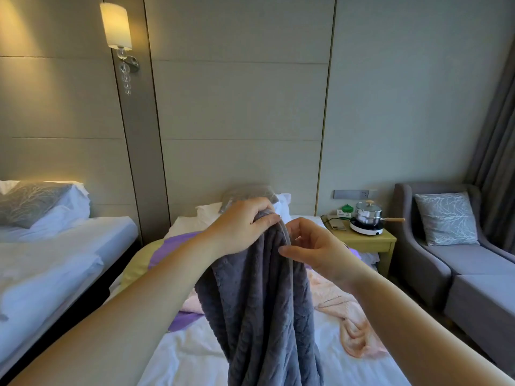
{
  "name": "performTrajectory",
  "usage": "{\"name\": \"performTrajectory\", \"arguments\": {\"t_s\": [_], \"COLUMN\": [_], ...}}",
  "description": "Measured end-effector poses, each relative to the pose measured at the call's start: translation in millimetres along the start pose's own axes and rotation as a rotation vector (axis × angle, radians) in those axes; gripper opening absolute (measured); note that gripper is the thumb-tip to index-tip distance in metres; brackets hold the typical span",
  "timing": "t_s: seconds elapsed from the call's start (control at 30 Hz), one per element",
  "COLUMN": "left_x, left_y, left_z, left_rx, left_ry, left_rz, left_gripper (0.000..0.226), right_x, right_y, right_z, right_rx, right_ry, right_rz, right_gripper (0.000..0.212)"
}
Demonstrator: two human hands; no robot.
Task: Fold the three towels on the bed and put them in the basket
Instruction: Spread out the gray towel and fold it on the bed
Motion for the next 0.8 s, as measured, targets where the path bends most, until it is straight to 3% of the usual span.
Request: {"name": "performTrajectory", "arguments": {"t_s": [0.2,0.3,0.43,0.57,0.67,0.73,0.8], "left_x": [-28.5,-40.7,-64.3,-76.8,-74.9,-64.3,-41.9], "left_y": [17.6,21.1,15.6,4.8,1.2,2.1,-0.1], "left_z": [2.3,0.2,-21.4,-51.1,-67.9,-71.5,-64.6], "left_rx": [0.007,0.006,-0.06,-0.159,-0.259,-0.272,-0.216], "left_ry": [-0.014,-0.003,0.024,0.057,0.066,0.139,0.171], "left_rz": [0.224,0.304,0.42,0.466,0.405,0.238,0.027], "left_gripper": [0.014,0.016,0.017,0.016,0.013,0.011,0.026], "right_x": [-1.0,7.6,6.5,-20.5,-31.0,-25.4,-14.3], "right_y": [-5.8,-5.6,-10.8,-5.3,1.8,8.5,15.2], "right_z": [7.9,16.0,28.6,12.9,-3.1,-7.3,-8.6], "right_rx": [-0.058,-0.051,0.063,0.006,-0.081,-0.099,-0.104], "right_ry": [-0.393,-0.473,-0.311,-0.044,0.059,0.045,-0.021], "right_rz": [0.062,0.018,-0.066,0.165,0.296,0.266,0.194], "right_gripper": [0.016,0.021,0.018,0.017,0.014,0.015,0.018]}}
Point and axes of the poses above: each hand's wrist, its own y-axis towards the middle knuckle, its own x-axis out of the palm, z = x × y, the point moved 6 cm from there along y, towards the middle knuckle, and after that the axes turned 1 degree about y, right-handed, at the moved point
